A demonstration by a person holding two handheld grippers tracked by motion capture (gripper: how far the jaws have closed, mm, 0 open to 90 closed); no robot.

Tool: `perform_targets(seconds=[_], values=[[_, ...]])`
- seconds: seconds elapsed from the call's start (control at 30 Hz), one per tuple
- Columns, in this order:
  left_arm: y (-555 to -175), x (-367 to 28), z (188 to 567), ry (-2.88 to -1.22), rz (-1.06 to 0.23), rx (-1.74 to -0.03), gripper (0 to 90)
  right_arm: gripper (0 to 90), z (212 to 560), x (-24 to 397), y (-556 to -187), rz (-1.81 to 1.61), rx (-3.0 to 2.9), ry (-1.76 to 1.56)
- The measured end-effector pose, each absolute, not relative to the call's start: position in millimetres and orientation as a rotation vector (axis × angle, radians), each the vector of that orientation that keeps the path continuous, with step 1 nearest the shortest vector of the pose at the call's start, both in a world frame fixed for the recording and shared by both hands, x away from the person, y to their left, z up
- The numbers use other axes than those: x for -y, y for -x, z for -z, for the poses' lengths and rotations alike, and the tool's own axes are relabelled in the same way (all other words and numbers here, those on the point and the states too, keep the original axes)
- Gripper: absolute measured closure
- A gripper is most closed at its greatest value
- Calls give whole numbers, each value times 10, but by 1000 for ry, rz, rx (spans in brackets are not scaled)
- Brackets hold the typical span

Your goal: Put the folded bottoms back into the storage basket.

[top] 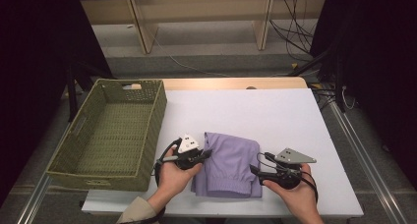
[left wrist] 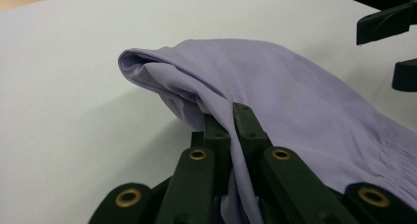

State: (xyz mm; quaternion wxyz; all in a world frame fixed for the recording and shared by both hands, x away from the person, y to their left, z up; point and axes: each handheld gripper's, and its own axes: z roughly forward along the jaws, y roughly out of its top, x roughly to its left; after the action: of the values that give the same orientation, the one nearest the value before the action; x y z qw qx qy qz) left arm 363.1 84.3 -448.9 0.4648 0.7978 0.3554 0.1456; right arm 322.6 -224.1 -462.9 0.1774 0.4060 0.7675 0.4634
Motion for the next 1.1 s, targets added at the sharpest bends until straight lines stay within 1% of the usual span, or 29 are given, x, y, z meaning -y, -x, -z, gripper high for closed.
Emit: perform_targets(seconds=[0.4, 0.7, 1.1], values=[[-3626, -902, 4319, -1932, -392, -821, 860, 284, 4625, 2255, -3225, -1317, -2158, -1152], [-3627, -954, 4216, -1915, -410, -818, 861, 284, 4625, 2266, -3227, -1318, -2150, -1158], [-3639, -1045, 4094, -1910, -494, -807, 861, 283, 4627, 2267, -3227, -1319, -2149, -1158]])
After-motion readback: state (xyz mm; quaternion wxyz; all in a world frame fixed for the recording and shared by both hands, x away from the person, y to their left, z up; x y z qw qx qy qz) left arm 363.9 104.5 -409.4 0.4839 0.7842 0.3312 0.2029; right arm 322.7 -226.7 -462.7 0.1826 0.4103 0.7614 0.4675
